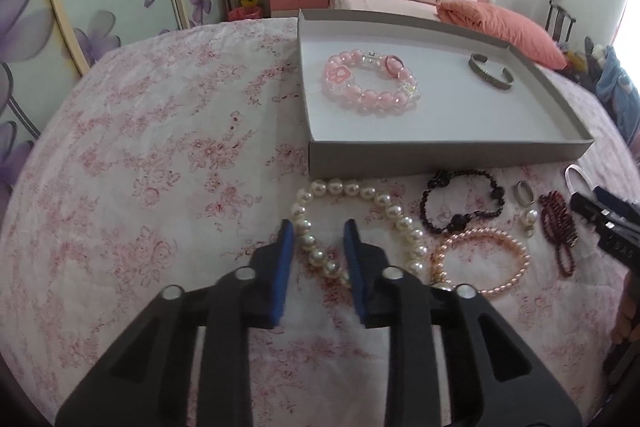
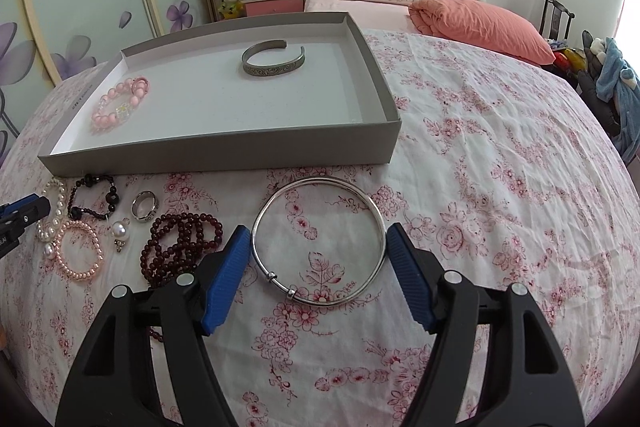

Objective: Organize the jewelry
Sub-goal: 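Grasp the white pearl bracelet with the left tool while the right tool grasps the round silver bangle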

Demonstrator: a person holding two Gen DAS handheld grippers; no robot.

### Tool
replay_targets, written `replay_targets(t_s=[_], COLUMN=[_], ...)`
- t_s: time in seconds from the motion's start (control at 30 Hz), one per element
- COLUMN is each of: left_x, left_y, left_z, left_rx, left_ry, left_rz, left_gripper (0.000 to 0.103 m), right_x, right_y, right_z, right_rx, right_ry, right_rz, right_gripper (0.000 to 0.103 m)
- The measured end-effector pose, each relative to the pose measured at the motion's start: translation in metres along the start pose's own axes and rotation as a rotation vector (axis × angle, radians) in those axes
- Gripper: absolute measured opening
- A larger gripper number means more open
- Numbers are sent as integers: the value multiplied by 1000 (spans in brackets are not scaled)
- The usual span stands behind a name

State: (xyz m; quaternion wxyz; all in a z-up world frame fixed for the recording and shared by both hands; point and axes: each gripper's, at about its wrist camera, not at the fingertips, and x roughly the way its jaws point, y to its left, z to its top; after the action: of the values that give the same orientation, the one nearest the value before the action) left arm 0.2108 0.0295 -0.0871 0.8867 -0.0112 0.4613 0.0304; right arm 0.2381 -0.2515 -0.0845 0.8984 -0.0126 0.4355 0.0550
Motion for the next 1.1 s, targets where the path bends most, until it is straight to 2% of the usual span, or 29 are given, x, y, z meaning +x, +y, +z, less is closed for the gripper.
replay_targets(t_s=[0.1,0.33,0.87,1.1], left_x=[-2,-5,-7,-8], left_y=[1,15,10,7], left_z=[-3,-8,-11,-11], left_rx=[30,60,83,98], left_ry=[-2,3,-8,-9], left_rz=[13,21,26,23], left_gripper=[15,14,15,11], right_x=[0,-1,-1,-1], right_y=[0,0,2,2], right_z=[0,0,-1,-1], right_rx=[-1,0,-6,-7], right_ry=[0,1,0,0], right_rz=[0,1,0,-2], right_gripper=[70,70,70,70])
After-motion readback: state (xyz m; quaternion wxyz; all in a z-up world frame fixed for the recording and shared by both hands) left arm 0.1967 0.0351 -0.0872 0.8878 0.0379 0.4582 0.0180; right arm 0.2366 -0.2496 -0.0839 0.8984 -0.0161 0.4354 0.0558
